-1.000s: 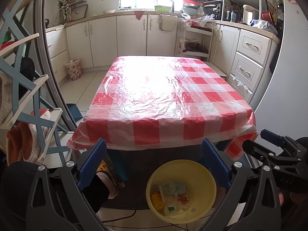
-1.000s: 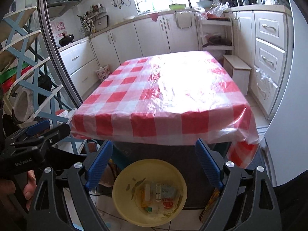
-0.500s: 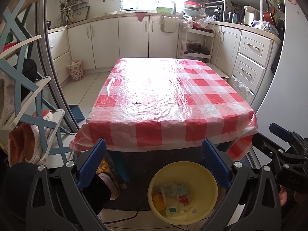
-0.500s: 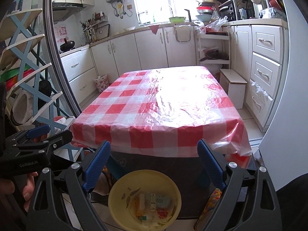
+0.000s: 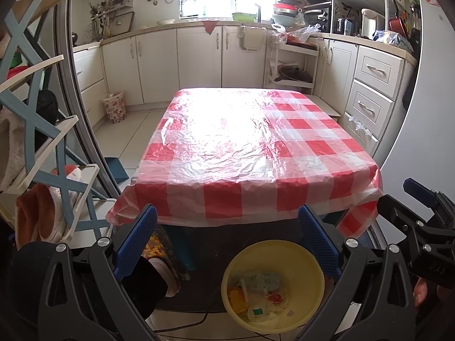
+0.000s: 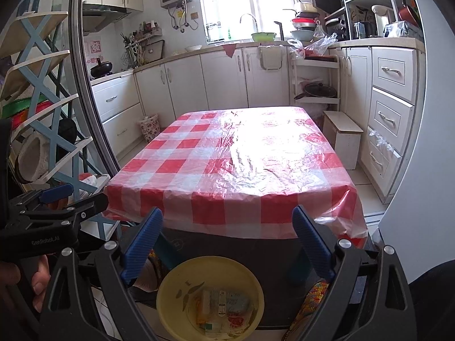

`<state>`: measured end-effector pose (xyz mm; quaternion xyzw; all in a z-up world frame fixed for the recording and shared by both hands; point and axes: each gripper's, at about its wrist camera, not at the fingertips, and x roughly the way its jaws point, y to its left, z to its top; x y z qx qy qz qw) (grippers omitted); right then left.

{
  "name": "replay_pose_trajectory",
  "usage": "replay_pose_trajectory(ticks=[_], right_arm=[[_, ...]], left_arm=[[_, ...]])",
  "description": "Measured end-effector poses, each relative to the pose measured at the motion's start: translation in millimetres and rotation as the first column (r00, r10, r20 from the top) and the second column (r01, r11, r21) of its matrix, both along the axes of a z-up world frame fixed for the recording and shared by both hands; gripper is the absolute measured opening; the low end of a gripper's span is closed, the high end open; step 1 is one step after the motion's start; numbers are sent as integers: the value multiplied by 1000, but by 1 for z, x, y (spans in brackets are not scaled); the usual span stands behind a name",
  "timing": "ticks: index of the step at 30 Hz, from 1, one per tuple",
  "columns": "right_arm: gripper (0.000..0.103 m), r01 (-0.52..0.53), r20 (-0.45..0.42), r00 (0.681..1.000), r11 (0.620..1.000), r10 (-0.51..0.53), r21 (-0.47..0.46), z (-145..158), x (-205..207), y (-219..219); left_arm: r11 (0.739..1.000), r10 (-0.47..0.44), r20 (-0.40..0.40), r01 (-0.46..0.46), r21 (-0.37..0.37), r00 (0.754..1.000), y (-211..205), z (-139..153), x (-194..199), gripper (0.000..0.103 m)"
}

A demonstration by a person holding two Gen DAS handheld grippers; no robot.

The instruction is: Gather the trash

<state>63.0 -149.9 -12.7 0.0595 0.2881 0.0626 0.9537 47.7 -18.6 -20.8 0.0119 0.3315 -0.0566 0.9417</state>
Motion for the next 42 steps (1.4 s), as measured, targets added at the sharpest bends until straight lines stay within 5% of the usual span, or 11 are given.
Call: replay_pose_trajectory(ticks=[42], right_arm=[[89,-7,7,1000,1000,7,-15,0,0,2]], left_arm=[[1000,2,23,-3,22,1000,-2,3,0,95]])
